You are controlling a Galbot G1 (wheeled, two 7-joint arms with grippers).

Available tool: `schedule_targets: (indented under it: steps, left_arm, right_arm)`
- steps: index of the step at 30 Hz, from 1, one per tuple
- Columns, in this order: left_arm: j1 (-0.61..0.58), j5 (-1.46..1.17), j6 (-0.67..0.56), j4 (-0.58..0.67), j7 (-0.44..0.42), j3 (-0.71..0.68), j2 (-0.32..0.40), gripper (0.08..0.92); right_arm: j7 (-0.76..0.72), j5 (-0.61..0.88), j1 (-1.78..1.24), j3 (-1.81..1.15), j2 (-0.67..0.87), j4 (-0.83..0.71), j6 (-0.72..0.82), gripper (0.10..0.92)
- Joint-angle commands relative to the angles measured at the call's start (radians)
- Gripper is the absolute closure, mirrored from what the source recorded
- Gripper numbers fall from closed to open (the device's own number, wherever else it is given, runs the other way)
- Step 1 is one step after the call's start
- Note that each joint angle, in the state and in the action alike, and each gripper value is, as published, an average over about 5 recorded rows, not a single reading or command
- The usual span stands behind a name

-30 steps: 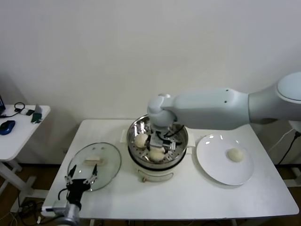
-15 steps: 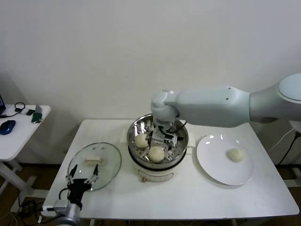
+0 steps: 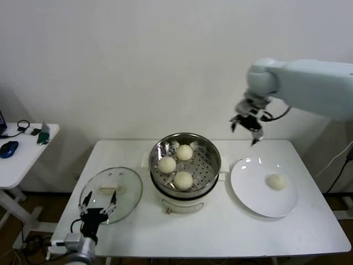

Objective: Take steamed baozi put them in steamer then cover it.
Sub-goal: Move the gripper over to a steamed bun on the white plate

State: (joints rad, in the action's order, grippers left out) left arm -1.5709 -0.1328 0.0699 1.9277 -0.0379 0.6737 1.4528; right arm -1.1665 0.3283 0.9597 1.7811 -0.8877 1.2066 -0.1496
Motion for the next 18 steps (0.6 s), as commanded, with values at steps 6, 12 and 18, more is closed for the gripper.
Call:
schedule_targets:
  steps: [6, 12, 18]
  left_arm:
    - [-0.014, 0.019, 0.001, 0.001, -0.001, 0.004, 0.009, 0.177]
    - [-0.025, 0.031, 0.000, 0.004, -0.001, 0.007, 0.016, 0.177]
    - [-0.032, 0.037, -0.006, -0.003, 0.000, 0.007, 0.021, 0.177]
  right_arm:
    - [0.039, -0.137, -0.416, -0.232, 0.293, -0.232, 0.044, 0.203]
    - [0.079, -0.210, -0.609, -0.402, 0.253, -0.301, 0.044, 0.203]
    - [0.105, -0.264, -0.710, -0.498, 0.189, -0.371, 0.042, 0.203]
